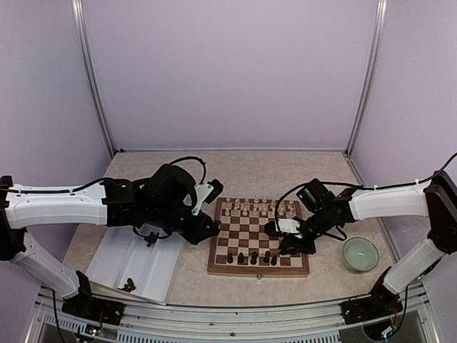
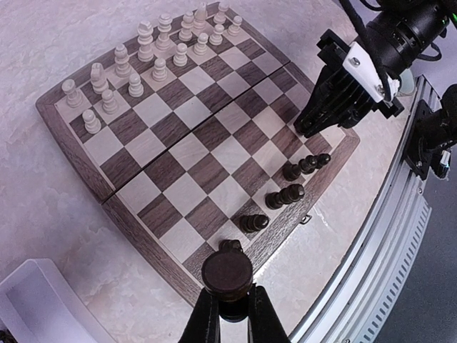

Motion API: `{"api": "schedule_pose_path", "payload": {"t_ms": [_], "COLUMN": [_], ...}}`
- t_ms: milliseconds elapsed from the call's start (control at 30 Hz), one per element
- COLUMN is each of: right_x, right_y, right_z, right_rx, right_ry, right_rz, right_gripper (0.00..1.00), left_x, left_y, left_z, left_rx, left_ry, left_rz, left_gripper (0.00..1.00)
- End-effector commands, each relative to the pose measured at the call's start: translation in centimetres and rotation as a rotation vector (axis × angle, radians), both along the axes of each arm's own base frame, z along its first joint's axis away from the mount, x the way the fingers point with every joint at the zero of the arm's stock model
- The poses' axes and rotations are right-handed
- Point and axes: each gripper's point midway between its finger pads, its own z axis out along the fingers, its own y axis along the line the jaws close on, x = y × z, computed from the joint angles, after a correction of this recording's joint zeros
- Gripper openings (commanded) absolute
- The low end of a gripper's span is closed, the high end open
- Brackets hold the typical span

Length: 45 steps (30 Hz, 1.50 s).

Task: Set up the chess pieces on the board
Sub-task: Place the pawn at b7, then pass from the left arm to the right

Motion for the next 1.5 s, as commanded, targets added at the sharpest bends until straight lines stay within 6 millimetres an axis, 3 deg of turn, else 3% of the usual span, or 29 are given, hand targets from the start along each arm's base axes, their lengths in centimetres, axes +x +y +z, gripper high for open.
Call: {"api": "schedule_pose_path", "payload": {"t_ms": [0,133,233,400,533,733,1000,1267,1467], "right_x": [-0.2,0.2,0.4,1.0,0.8,-0.8,-3.0,-3.7,-4.8], "right_y": [0.1,0.5,1.4,3.4,5.5,8.6,10.9,11.7,11.9], "right_z": [-0.1,1.3,4.9,12.6,15.9,15.6,14.4,12.9,12.7], "right_rx": [-0.009,0.013,0.076,0.194,0.212,0.117,0.052,0.004,-0.003], "right_ry": [0.008,0.006,-0.003,-0.093,-0.219,-0.358,-0.432,-0.488,-0.507], "right_rz": [0.006,-0.013,-0.003,0.082,0.159,0.287,0.371,0.404,0.453], "right_gripper": [0.16,0.32,0.41,0.45,0.46,0.47,0.48,0.47,0.3], "left_x": [-0.1,-0.2,-0.6,-1.6,-2.6,-3.7,-4.4,-5.1,-4.6], "left_y": [-0.1,-0.2,-0.5,-2.1,-3.6,-5.1,-6.0,-6.6,-6.8], "left_z": [-0.2,-0.3,-0.3,0.7,1.5,2.1,3.2,1.4,1.2], "left_rx": [0.002,0.002,-0.003,-0.065,-0.126,-0.206,-0.317,-0.301,-0.31], "left_ry": [0.017,0.022,0.037,0.1,0.177,0.319,0.449,0.561,0.58], "left_rz": [0.0,-0.007,-0.034,-0.129,-0.221,-0.322,-0.379,-0.392,-0.373], "left_gripper": [0.0,0.0,0.0,0.0,0.0,0.0,0.0,0.01,0.01]}}
